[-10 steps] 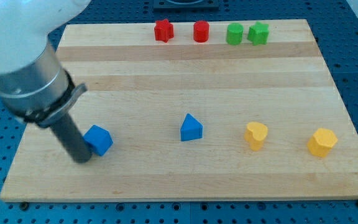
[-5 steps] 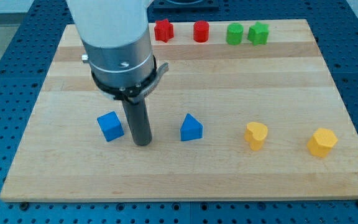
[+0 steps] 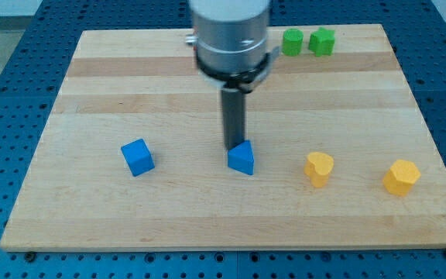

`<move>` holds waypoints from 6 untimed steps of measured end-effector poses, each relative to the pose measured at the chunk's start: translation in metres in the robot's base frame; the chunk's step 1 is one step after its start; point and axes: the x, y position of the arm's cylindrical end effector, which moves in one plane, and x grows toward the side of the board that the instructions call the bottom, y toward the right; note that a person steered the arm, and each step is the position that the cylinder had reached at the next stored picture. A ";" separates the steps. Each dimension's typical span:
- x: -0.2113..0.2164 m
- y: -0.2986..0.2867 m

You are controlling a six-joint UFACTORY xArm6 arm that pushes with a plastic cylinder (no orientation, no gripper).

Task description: Move the blue triangle a bit left

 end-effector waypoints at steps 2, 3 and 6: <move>0.018 0.046; 0.022 0.013; 0.029 0.006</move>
